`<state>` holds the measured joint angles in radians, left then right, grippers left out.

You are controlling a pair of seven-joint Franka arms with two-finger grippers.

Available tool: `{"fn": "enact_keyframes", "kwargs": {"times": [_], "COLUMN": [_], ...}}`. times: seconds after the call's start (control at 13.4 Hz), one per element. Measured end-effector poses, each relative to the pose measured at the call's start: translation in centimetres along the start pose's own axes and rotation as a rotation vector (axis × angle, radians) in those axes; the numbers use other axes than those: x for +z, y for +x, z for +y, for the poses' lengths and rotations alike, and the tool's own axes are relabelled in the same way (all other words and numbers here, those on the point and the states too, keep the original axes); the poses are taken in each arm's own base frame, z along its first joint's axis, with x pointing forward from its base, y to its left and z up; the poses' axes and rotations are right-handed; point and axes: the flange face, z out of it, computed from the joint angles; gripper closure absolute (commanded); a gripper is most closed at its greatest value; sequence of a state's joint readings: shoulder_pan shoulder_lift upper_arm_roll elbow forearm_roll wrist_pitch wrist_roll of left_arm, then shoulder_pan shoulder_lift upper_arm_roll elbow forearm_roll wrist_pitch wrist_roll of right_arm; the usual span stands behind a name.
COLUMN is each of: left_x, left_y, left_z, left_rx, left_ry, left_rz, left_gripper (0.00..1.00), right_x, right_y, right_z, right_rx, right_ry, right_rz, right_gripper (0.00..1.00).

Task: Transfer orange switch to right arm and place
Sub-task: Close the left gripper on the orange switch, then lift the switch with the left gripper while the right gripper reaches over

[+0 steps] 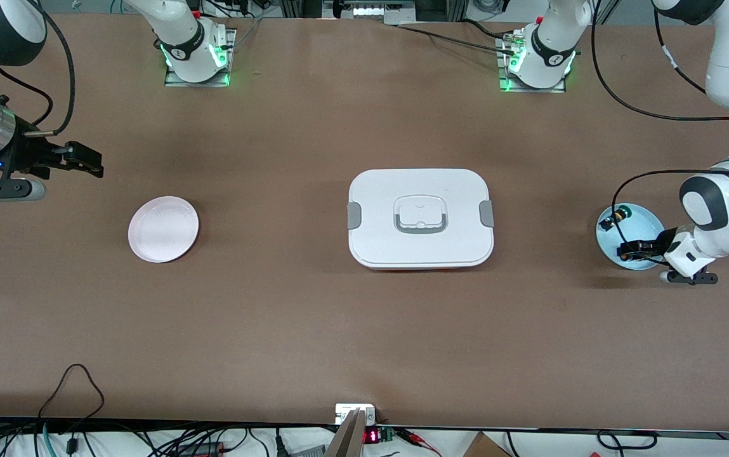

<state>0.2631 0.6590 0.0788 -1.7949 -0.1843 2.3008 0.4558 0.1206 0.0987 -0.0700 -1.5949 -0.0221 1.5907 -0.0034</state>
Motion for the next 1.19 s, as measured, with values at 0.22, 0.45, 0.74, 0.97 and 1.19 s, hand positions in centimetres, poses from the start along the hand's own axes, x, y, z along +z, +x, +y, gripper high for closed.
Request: {"fn": "enact_keyframes", "kwargs": {"times": [0.22, 0.45, 0.74, 0.97, 1.19], "left_x": [-0.2, -0.2, -3.3, -7.9, -11.9], "left_y": [0.1, 0.1, -0.2, -0.2, 0.8], "left_z": [0.0, 0.1, 1.3, 2.6, 5.2], "left_rx": [0.047, 0.066, 0.092, 0.127, 0.206], "left_ry": [0.0, -0.009, -0.07, -0.125, -0.204], "left_rz": [0.003, -0.013, -0.097, -0.17, -0.189], "left_gripper": [0.65, 0.69, 0.72, 0.72, 0.71], "right_x": [0.0, 0.0, -0.2, -0.2, -0.2], "right_y": [0.0, 0.0, 0.2, 0.3, 0.3], "right_z": [0.0, 0.0, 0.0, 0.2, -0.2], "right_rx": [0.001, 0.0, 0.001, 0.01, 0.017], "right_ry": [0.0, 0.0, 0.0, 0.032, 0.095], "right_rz": [0.001, 0.001, 0.018, 0.025, 0.025], "right_gripper": [0.0, 0.0, 0.0, 0.0, 0.0]}}
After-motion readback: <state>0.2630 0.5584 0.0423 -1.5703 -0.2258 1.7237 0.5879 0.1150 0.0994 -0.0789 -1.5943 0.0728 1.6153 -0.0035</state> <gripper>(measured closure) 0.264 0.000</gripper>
